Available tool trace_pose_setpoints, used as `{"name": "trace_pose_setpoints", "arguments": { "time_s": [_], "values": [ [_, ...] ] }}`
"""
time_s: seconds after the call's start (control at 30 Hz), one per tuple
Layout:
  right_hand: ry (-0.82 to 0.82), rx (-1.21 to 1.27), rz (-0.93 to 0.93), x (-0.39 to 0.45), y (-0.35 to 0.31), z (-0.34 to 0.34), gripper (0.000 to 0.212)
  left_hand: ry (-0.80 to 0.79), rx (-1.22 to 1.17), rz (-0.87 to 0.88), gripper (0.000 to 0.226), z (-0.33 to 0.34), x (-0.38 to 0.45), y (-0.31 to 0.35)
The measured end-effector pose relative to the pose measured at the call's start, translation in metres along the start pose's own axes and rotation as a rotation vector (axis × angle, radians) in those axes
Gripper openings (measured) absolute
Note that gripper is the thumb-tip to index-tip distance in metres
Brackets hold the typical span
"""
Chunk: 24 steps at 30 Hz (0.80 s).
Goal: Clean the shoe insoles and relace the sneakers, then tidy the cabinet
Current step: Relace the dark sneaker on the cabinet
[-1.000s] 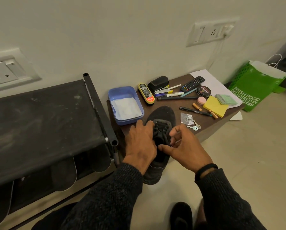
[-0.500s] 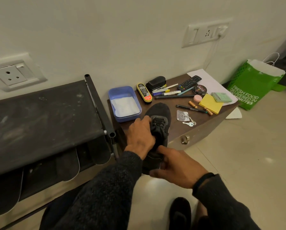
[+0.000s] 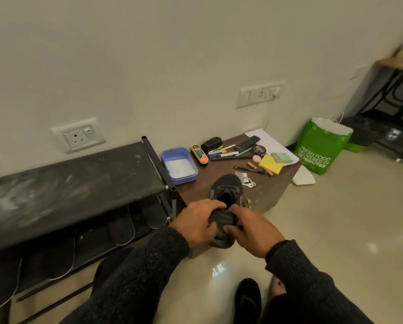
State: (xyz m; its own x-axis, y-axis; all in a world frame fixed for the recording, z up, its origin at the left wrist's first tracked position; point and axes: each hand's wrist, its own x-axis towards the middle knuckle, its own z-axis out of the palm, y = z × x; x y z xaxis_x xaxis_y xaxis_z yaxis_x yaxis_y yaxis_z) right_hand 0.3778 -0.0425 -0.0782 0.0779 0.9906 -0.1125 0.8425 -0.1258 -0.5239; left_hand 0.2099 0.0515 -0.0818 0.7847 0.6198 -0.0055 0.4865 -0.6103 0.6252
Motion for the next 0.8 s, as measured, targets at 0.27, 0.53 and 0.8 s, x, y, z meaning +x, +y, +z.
{"name": "trace_pose_setpoints", "arguments": {
  "time_s": [0.27,0.53,0.8],
  "values": [
    [-0.034,-0.028,0.023,-0.071,-0.030,-0.008,0.018,-0.108,0.011,-0.007,0.034,-0.016,-0.046,0.040],
    [-0.159,-0.006,0.127,-0.111,-0.028,0.024,0.029,-0.259,0.011,-0.102,0.041,0.024,-0.076,0.038],
    [-0.331,0.008,0.290,-0.107,0.002,0.082,0.035,-0.379,-0.002,-0.235,0.040,0.088,-0.082,0.006]
  ]
}}
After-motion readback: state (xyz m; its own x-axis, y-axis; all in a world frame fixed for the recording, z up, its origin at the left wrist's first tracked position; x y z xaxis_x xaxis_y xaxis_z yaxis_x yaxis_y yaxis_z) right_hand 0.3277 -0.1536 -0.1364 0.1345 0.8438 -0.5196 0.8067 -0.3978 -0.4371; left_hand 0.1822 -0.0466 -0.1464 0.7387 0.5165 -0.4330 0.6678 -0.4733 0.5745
